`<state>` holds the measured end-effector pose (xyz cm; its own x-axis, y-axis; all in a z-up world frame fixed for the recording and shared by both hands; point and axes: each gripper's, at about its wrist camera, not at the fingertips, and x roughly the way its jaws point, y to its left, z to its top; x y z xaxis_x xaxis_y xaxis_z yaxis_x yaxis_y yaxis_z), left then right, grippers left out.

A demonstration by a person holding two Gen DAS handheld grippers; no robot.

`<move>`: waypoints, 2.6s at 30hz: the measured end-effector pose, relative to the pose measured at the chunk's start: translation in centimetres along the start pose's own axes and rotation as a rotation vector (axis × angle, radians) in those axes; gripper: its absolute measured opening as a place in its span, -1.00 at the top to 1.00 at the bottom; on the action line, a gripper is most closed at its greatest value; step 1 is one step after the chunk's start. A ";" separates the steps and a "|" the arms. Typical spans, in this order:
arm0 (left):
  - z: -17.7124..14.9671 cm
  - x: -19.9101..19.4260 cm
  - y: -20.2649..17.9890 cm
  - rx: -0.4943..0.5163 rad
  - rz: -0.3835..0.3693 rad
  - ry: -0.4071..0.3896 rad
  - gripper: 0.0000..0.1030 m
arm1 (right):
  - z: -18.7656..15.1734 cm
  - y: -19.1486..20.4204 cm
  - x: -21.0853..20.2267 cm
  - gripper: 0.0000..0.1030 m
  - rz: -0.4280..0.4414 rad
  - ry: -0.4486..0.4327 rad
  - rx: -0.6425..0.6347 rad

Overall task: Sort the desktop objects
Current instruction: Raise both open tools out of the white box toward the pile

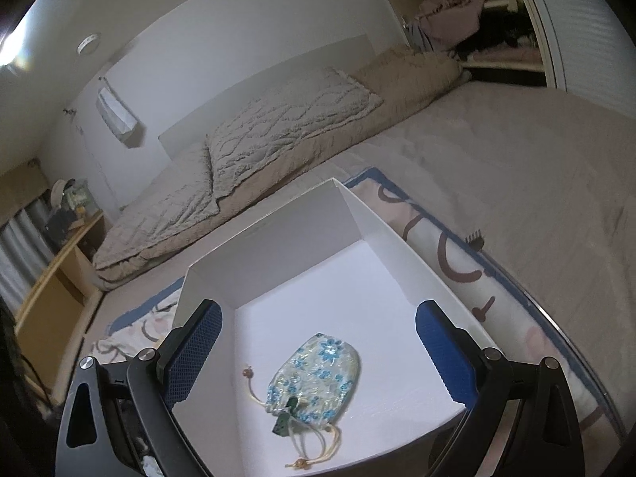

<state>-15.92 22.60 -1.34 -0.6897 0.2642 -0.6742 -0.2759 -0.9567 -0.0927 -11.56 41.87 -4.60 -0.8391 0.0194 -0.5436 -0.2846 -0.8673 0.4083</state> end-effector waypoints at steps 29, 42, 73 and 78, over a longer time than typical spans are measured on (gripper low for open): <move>-0.5 -6.8 9.6 -0.037 0.137 -0.143 -0.88 | -2.7 6.5 -1.3 -1.00 0.045 -0.060 -0.225; -2.3 -10.0 15.2 -0.104 0.192 -0.198 -0.88 | -4.0 9.2 -1.8 -1.00 0.113 -0.034 -0.272; -8.5 -15.0 22.1 -0.153 0.287 -0.259 -0.88 | -10.0 14.5 -5.2 -1.00 0.217 -0.084 -0.474; -9.7 -15.2 23.0 -0.172 0.287 -0.247 -0.88 | -10.7 15.0 -5.6 -1.00 0.225 -0.089 -0.491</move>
<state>-5.29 -4.65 -0.35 -0.8679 -0.0146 -0.4966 0.0520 -0.9967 -0.0616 -6.20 23.38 -3.29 -0.8963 -0.1701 -0.4095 0.1385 -0.9847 0.1058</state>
